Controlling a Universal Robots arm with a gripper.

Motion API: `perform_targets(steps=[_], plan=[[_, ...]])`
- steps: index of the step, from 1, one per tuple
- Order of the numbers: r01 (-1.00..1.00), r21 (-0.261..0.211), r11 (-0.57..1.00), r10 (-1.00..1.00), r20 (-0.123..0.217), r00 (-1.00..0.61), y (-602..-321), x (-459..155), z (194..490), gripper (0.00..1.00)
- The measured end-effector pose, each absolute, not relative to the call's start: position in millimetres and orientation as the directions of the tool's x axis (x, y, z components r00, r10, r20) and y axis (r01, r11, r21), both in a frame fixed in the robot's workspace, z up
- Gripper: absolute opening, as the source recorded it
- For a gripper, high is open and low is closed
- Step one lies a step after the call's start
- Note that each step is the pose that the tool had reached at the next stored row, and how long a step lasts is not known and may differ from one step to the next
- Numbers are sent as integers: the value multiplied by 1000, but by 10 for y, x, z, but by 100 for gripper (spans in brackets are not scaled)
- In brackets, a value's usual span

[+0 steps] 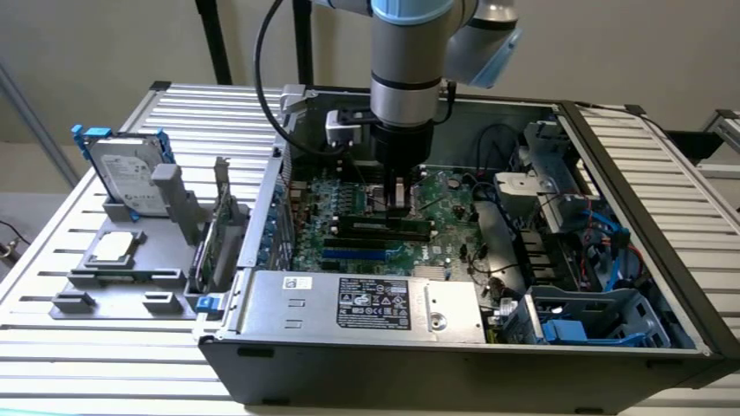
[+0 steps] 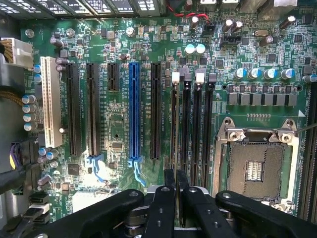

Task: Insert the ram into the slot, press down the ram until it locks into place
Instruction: 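Insert the ram into the slot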

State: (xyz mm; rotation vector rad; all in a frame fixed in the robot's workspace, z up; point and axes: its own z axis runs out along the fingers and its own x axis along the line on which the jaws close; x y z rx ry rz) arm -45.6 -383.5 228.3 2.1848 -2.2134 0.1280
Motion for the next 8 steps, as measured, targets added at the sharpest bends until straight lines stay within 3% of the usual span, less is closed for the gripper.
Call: perform_targets(steps=[8], plan=[[-999, -38, 13, -997, 79, -16, -3836, -449, 2280, 13]])
